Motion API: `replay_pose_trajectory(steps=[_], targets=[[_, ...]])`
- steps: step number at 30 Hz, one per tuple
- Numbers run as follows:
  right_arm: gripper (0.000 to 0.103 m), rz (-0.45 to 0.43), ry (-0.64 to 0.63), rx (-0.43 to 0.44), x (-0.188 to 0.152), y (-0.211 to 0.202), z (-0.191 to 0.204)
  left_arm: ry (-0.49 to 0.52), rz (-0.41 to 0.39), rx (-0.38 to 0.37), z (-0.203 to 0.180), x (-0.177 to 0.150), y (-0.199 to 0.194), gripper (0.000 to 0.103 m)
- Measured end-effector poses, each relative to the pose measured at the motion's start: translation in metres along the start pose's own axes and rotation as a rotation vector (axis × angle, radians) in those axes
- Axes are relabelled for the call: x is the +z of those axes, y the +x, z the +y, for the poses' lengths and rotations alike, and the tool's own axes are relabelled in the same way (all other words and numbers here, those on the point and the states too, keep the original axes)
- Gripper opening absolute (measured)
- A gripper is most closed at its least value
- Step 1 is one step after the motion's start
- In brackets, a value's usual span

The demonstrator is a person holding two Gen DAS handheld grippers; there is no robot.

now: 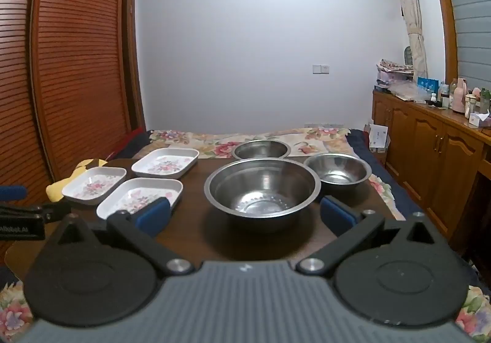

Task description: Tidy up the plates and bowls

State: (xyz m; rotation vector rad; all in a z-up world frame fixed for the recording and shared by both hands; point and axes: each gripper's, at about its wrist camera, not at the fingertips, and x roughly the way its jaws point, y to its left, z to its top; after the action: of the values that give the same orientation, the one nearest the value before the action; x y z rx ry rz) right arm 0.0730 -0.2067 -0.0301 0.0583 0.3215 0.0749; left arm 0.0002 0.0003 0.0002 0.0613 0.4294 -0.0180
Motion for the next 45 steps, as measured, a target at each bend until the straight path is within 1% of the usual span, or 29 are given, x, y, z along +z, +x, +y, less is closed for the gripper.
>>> replay_pose_trajectory(steps=[4,10,12,14,45], targets=[[0.103,0.004,0.002,-0.002,0.001,0.002,0.002,0.002,0.001,0.0,0.001,0.001,0.001,0.103],[0.103,-0.005,0.006,-0.003,-0.002,-0.004,-0.006,0.003,-0.003,-0.007,0.005,0.002,0.003,0.103],[0.103,0.002,0.0,-0.008,-0.003,0.002,0.0,0.007,-0.007,0.004,0.007,0.001,-0.002,0.103],[0.103,0.002,0.001,-0.007,-0.003,-0.001,-0.002,0.015,-0.006,0.009,0.0,0.001,-0.003,0.103],[0.103,0.002,-0.004,-0.011,-0.006,-0.002,-0.002,0.018,-0.017,0.011,0.0,0.004,-0.008,0.103]])
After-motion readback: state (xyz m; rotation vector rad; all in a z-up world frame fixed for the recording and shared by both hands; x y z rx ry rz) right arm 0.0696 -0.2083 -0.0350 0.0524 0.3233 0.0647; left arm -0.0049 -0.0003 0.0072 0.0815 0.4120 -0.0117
